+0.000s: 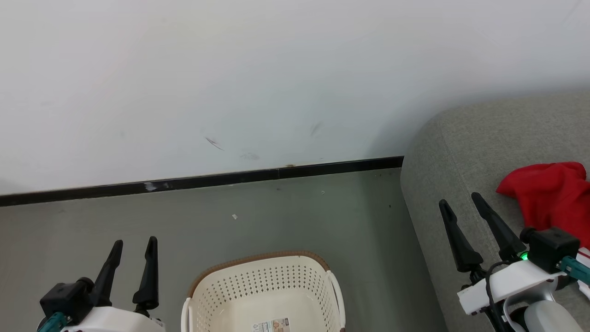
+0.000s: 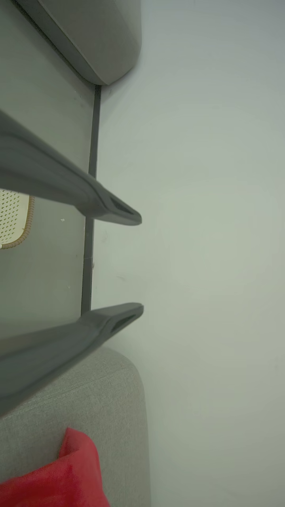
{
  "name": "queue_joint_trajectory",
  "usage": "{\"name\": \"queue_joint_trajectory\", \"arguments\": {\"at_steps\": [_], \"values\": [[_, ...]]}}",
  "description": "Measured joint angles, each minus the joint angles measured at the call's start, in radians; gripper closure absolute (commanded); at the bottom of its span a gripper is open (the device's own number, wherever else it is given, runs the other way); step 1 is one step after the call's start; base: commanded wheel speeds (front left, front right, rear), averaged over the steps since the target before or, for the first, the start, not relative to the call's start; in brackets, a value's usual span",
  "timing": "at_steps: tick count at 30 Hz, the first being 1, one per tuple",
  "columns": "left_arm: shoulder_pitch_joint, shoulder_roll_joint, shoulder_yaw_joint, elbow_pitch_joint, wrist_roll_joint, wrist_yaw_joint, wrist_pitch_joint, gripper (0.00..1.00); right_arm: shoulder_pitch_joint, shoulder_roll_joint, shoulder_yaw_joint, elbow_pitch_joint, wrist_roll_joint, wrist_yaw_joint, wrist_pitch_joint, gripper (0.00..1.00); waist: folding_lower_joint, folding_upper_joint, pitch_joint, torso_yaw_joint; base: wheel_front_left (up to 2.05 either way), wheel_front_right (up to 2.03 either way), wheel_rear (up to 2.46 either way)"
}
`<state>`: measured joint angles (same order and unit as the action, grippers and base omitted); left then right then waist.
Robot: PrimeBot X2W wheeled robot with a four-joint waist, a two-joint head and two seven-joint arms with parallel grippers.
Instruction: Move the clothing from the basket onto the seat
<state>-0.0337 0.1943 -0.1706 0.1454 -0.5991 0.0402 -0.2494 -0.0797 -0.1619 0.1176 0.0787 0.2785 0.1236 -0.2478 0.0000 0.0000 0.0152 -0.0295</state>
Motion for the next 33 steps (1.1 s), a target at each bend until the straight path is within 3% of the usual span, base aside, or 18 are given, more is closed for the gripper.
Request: {"name": "queue_joint_trajectory", "arguments": {"at_steps": [4, 5, 10, 20, 28, 33], "values": [[0.000, -0.004, 0.007, 0.002, 0.010, -0.011, 0.000, 0.00, 0.000, 0.002, -0.002, -0.002, 0.000, 0.000, 0.000, 0.00, 0.0000, 0.0000, 0.001, 0.000, 0.00, 0.00, 0.00], [0.000, -0.007, 0.005, 0.009, 0.010, -0.011, 0.001, 1.00, 0.001, 0.003, -0.001, 0.004, 0.000, -0.001, 0.001, 1.00, 0.0000, 0.0000, 0.001, 0.000, 0.00, 0.00, 0.00], [0.025, -0.041, -0.008, 0.050, 0.008, -0.012, 0.002, 1.00, 0.045, 0.025, 0.009, 0.044, 0.004, -0.001, 0.002, 1.00, 0.0001, 0.0000, 0.001, 0.000, 0.00, 0.00, 0.00], [0.025, -0.045, 0.008, 0.053, -0.091, -0.022, 0.034, 1.00, 0.056, 0.031, 0.017, 0.031, 0.100, -0.001, 0.002, 1.00, 0.0000, 0.0000, 0.000, 0.002, 0.00, 0.00, 0.00], [0.025, -0.059, 0.030, 0.054, -0.169, -0.027, 0.064, 1.00, 0.056, 0.037, -0.007, 0.031, 0.241, -0.001, 0.028, 1.00, 0.0005, 0.0000, -0.002, 0.005, 0.00, 0.00, 0.00], [0.025, -0.063, 0.043, 0.055, -0.219, -0.035, 0.081, 1.00, 0.056, 0.042, -0.015, 0.035, 0.309, -0.001, 0.043, 1.00, 0.0032, 0.0000, -0.005, 0.007, 0.00, 0.00, 0.00]]}}
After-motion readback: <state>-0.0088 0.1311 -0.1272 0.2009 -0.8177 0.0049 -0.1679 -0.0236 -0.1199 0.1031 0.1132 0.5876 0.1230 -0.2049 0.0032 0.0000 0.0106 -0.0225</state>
